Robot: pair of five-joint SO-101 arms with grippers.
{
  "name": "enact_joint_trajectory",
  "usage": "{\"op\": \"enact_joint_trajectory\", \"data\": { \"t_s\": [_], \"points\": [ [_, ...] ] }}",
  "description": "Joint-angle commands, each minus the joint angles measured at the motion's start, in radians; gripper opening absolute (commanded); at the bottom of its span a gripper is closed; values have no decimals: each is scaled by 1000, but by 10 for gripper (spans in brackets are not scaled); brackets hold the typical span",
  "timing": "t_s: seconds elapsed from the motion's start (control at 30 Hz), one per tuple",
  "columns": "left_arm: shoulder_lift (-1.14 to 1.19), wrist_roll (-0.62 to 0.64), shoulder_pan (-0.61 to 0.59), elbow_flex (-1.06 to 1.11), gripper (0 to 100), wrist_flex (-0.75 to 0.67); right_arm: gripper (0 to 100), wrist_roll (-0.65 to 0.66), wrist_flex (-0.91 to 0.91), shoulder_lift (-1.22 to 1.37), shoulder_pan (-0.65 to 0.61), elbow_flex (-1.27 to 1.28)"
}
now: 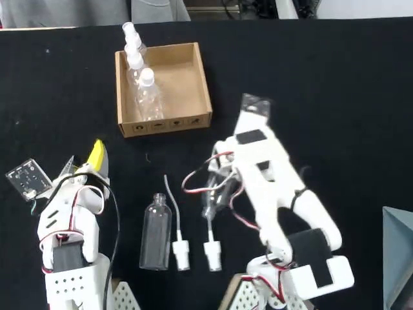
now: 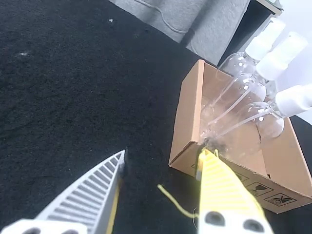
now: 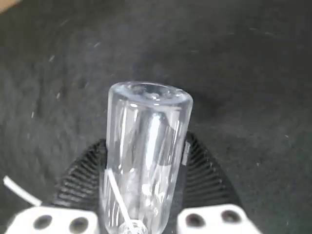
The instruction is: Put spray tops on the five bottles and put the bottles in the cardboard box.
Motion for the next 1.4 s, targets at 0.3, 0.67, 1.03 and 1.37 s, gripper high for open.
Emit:
{"op": "enact_joint_trajectory", "data": {
  "t_s": [0.3, 0.67, 1.03, 1.37],
  "points": [
    [-9, -6, -5, 24, 223, -18, 15, -247, -118, -68, 236, -70],
    [-9, -6, -5, 24, 223, -18, 18, -350, -118, -68, 381, -70],
    [-9, -6, -5, 24, 223, -18, 132, -256, -112, -77, 404, -70],
    [-9, -6, -5, 24, 223, -18, 195, -247, -109, -107, 404, -76]
  ]
}}
